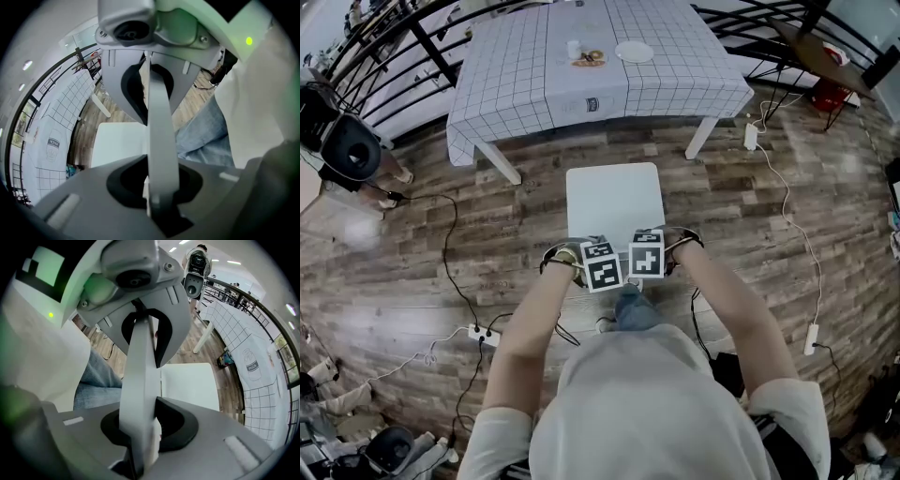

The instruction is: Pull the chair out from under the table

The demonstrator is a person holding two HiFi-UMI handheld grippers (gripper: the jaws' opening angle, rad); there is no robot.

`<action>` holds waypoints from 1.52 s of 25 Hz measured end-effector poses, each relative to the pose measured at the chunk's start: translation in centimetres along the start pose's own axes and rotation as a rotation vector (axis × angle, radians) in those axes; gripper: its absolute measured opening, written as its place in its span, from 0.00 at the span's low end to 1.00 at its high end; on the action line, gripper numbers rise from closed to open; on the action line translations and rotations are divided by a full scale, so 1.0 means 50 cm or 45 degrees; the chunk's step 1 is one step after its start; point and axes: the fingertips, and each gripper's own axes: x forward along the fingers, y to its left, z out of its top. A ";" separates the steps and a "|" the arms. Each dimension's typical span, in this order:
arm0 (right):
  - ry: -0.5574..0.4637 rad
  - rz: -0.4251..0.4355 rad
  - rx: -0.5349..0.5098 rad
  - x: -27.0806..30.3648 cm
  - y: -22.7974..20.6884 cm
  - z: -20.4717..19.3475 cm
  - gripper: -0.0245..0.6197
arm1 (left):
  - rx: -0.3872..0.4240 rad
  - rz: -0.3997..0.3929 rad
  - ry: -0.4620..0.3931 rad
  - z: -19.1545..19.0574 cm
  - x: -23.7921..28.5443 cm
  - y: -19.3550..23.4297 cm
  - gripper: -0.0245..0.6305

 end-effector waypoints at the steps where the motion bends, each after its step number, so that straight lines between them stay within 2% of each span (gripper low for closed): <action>1: -0.005 0.000 0.002 0.000 0.002 0.000 0.15 | 0.002 0.002 -0.001 0.001 0.000 -0.002 0.15; 15: -0.050 0.012 0.081 -0.001 0.003 0.000 0.17 | 0.001 0.008 -0.002 0.002 0.000 -0.004 0.16; 26: -0.065 -0.029 0.086 -0.013 0.002 0.003 0.17 | 0.035 0.035 0.007 0.001 -0.002 -0.004 0.16; 38: -0.066 -0.086 0.064 -0.075 0.019 0.021 0.17 | 0.016 0.075 -0.036 0.000 -0.078 -0.015 0.17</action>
